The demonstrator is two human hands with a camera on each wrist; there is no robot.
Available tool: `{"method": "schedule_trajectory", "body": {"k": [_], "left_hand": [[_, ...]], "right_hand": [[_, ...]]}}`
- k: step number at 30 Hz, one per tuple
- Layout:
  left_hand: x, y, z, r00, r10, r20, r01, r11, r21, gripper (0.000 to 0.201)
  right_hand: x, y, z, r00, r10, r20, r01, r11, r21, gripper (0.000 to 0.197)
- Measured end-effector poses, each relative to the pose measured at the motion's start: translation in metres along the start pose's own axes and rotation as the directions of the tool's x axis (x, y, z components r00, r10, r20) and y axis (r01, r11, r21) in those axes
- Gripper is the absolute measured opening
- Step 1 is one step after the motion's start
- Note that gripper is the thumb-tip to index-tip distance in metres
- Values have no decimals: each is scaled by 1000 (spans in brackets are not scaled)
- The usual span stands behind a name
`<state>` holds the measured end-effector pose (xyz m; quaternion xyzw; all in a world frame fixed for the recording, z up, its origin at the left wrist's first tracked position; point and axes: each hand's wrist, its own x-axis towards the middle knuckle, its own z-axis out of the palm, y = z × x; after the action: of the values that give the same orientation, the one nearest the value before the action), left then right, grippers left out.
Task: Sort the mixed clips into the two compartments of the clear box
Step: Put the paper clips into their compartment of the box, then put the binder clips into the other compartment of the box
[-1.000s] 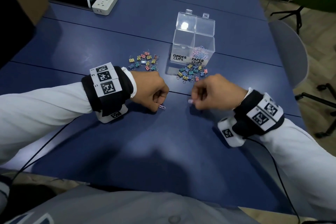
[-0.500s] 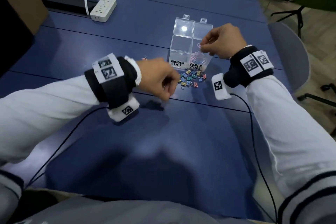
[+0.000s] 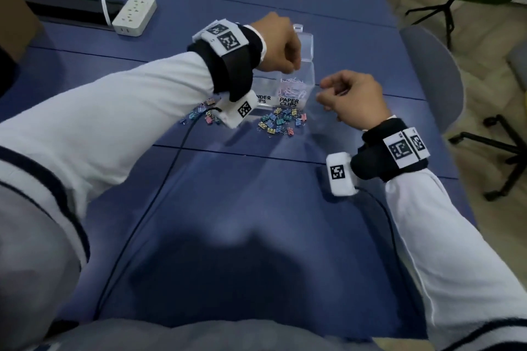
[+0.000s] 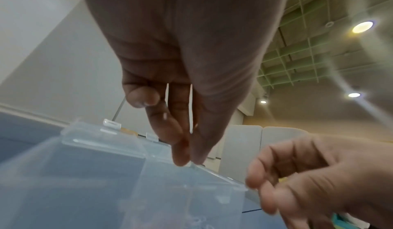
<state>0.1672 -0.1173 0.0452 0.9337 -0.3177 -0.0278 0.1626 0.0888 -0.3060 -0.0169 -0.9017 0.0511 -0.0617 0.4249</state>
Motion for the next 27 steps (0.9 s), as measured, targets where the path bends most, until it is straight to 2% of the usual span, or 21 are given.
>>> {"method": "schedule_trajectory", "body": {"k": [3,5,7,9,12,14,18,23,27], "left_hand": [[-28,-13,-6,993,28,-111,-29,999,-15,18],[-55,-28,-10,992,10,-128,-14,1000,-25,18],[-78,-52,-9,997,-48,-65,49,999,19,19],[-93,-78,-4,985,-161,59,154,982,106,25],[-100,-106,7,918,-322,231,264,932,250,42],[-98,-113,12,893,-359,270,277,913,298,46],[-92,-106,20,898,-328,293,245,927,285,42],[-95,-88,31,931,-200,306,146,971,188,35],[-101,-74,36,936,-143,321,103,985,139,35]], "right_hand": [[-18,10,4,993,6,116,2,997,-72,17],[-27,8,5,975,-18,220,63,978,-198,25],[-31,0,6,944,-55,325,166,931,-326,36],[-30,-7,10,911,-99,400,267,882,-389,47],[-27,-13,19,879,-110,464,349,811,-469,56],[-26,-17,24,870,-79,487,359,779,-515,59],[-30,-22,36,866,-86,493,375,765,-524,65],[-40,-25,45,845,-144,516,412,790,-454,58],[-29,-26,45,888,-143,438,360,808,-466,55]]}}
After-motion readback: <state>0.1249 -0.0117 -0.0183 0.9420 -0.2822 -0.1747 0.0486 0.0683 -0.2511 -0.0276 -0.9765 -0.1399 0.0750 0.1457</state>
